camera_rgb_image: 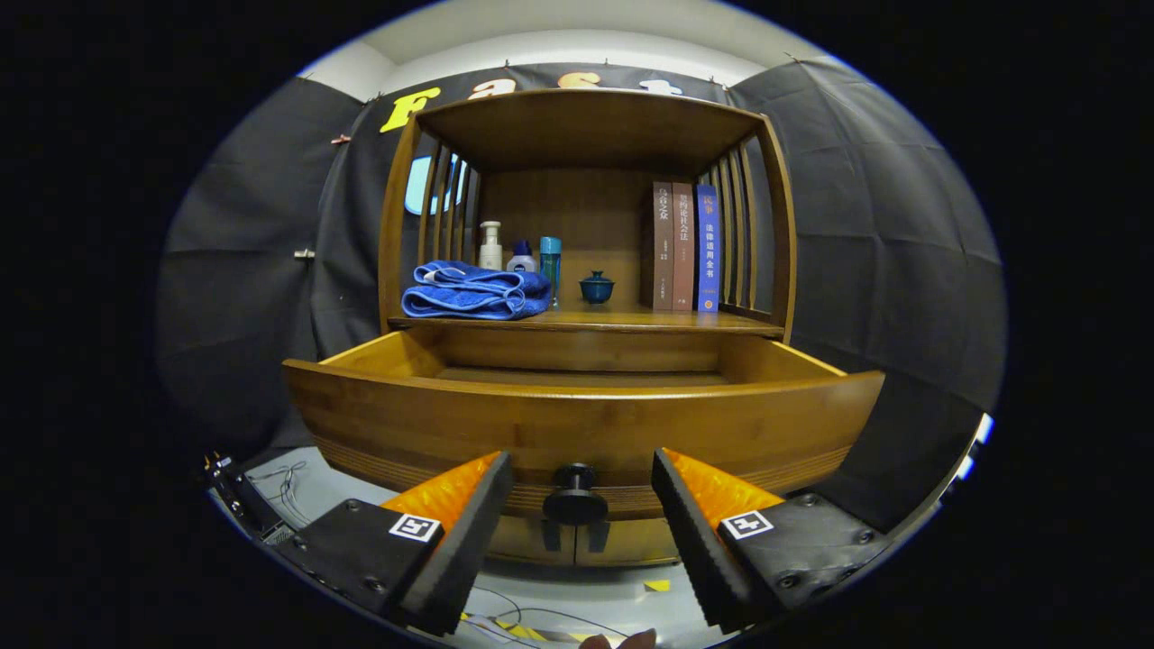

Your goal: Pull open the drawer, take out the items inside it, and place them on the countertop above the cabinet.

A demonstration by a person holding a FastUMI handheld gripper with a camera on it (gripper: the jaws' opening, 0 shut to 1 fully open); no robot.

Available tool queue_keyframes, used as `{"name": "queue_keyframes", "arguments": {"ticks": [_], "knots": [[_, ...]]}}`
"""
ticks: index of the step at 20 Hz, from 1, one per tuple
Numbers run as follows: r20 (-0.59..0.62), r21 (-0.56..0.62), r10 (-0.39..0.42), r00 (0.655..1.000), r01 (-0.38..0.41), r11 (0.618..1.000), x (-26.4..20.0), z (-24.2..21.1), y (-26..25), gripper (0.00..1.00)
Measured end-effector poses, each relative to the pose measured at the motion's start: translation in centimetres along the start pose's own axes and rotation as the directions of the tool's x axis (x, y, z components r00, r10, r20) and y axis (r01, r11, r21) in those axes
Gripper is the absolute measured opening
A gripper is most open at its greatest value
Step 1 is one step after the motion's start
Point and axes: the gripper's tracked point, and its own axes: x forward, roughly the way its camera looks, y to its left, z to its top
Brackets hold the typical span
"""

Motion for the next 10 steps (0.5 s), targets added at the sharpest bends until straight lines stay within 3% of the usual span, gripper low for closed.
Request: {"name": "queue_keyframes", "arguments": {"ticks": [1,5,10], "knots": [[0.008,-0.004,-0.001,1.0,0.001,1.0,-0.4,1.4,-0.2,0.99],[0.0,0.04,0.031,1.0,-0.031,0.999,-0.5,6.9,-0.2,0.99],[-0.268,0.077,0.087,0.96,-0.069,0.995,4.6,8.6,-0.3,0.99]]}}
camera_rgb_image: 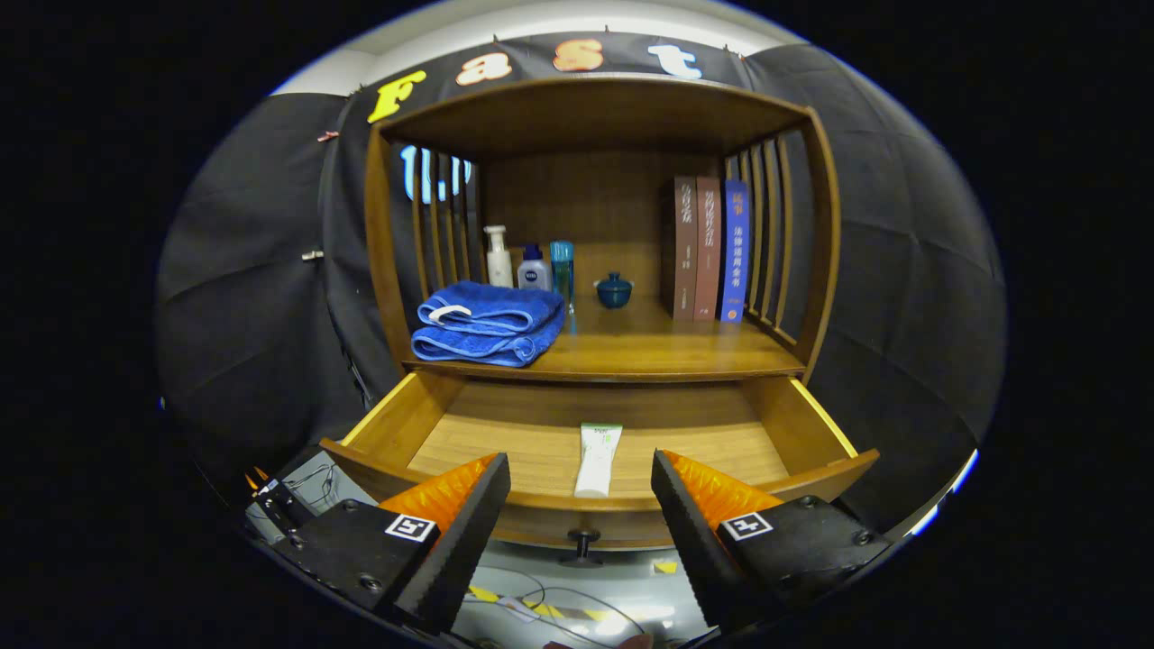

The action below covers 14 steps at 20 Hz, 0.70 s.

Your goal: Pull open the drawer, take out the items inside it, and place them on the countertop above the cabinet.

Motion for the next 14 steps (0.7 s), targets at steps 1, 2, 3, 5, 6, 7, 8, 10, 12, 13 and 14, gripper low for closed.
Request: {"name": "queue_keyframes", "arguments": {"ticks": [1,2,3,5,6,7,8,10,12,13,14], "knots": [[-0.049,0.001,0.006,0.999,-0.006,1.0,1.5,0.6,0.0,0.99],[-0.084,-0.002,0.002,0.996,-0.002,1.0,3.1,1.1,-0.2,0.99],[-0.136,-0.021,-0.006,0.991,0.003,1.0,4.8,1.3,-0.4,0.99],[-0.271,-0.061,-0.012,0.963,-0.005,0.998,7.9,0.3,-0.8,0.99],[-0.322,-0.056,-0.004,0.947,-0.015,0.998,9.5,-0.3,-0.6,0.99],[-0.384,-0.059,-0.012,0.923,-0.011,0.998,11.1,-1.4,-0.9,1.0],[-0.447,-0.066,-0.023,0.894,-0.007,0.998,12.3,-2.6,-1.1,1.0],[-0.534,-0.067,-0.038,0.845,0.002,0.998,14.6,-4.9,-1.6,1.0],[-0.595,-0.053,-0.055,0.802,0.029,0.998,16.0,-6.5,-2.2,1.0],[-0.62,-0.056,-0.063,0.782,0.036,0.998,16.4,-7.2,-2.5,1.0],[-0.639,-0.059,-0.062,0.766,0.031,0.998,16.9,-7.8,-2.6,1.0]]}}
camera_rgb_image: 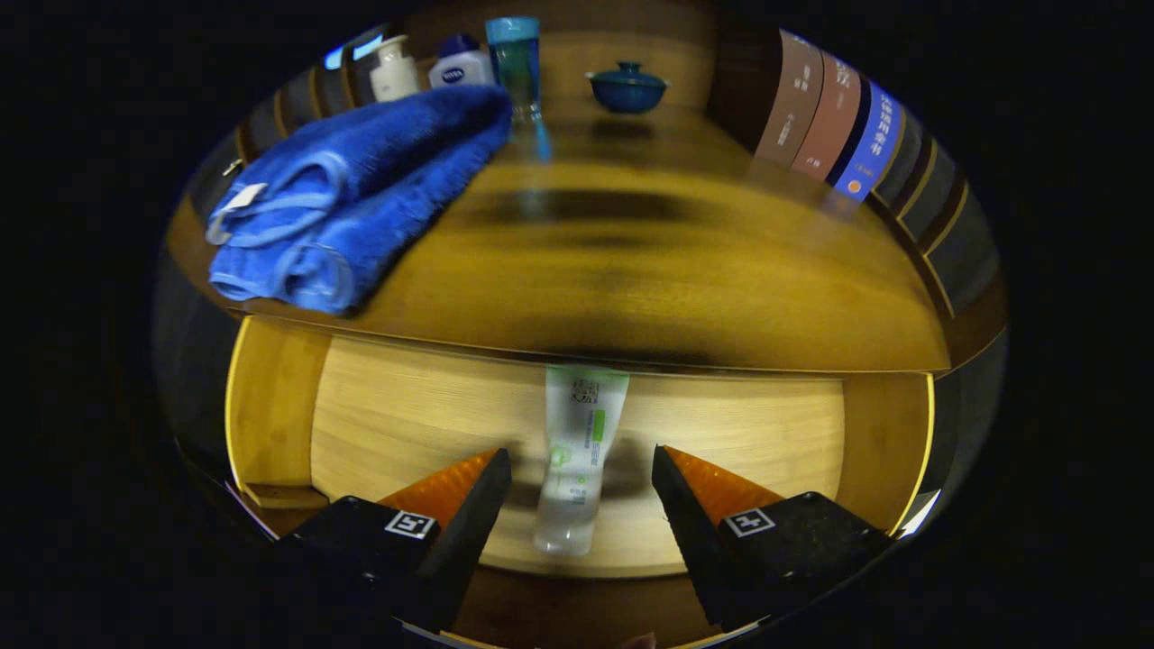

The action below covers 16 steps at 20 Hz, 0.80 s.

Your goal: Pull open the drawer, take out the items inside it, and place them on the countertop above the cabinet.

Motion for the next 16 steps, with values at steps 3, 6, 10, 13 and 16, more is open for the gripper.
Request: {"name": "queue_keyframes", "arguments": {"ticks": [3,6,10,13,16], "knots": [[-0.096,0.037,0.025,0.995,-0.022,0.999,2.0,-1.5,0.3,0.83],[-0.115,0.033,0.019,0.993,-0.015,0.999,2.6,-1.8,0.1,0.58],[-0.072,0.028,0.022,0.997,-0.02,0.999,1.1,-1.4,-0.1,0.31],[-0.038,0.048,0.051,0.998,-0.049,0.998,-1.2,-1.3,0.1,0.3],[0.005,0.035,0.076,0.997,-0.076,0.996,-4.6,-1.4,0.2,0.31]]}}
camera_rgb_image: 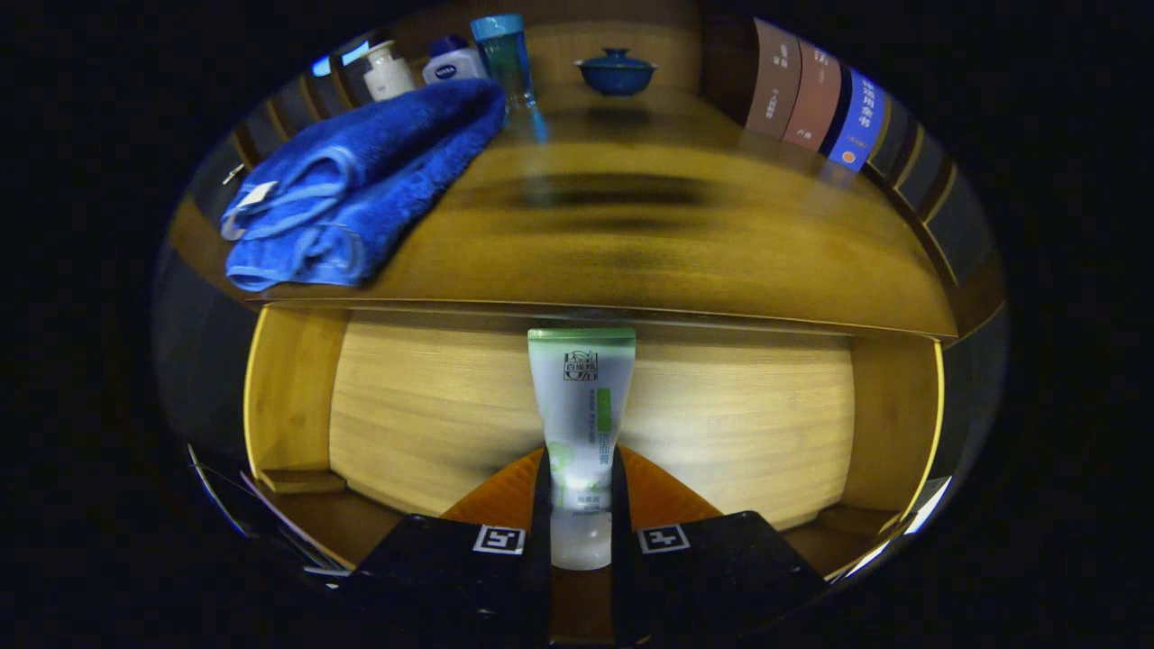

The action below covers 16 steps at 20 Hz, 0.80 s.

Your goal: Pull open the drawer, take out the items inside it, and place them on the countertop above the cabinet.

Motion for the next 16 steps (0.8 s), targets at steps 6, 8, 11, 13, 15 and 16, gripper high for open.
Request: {"name": "queue_keyframes", "arguments": {"ticks": [6,8,11,13,15,16], "knots": [[0.064,0.002,0.011,0.998,-0.011,1.0,-6.9,0.7,0.2,0.31],[0.085,0.012,0.014,0.996,-0.015,1.0,-9.1,1.8,0.2,0.3],[0.129,0.021,-0.009,0.992,0.006,1.0,-10.6,4.9,-0.1,0.3],[0.15,0.034,-0.02,0.988,0.016,0.999,-10.4,7.5,-0.3,0.31],[0.152,0.046,-0.026,0.988,0.019,0.999,-9.3,9.9,-0.4,0.3],[0.145,0.051,-0.037,0.989,0.03,0.998,-8.7,10.8,-0.5,0.3]]}}
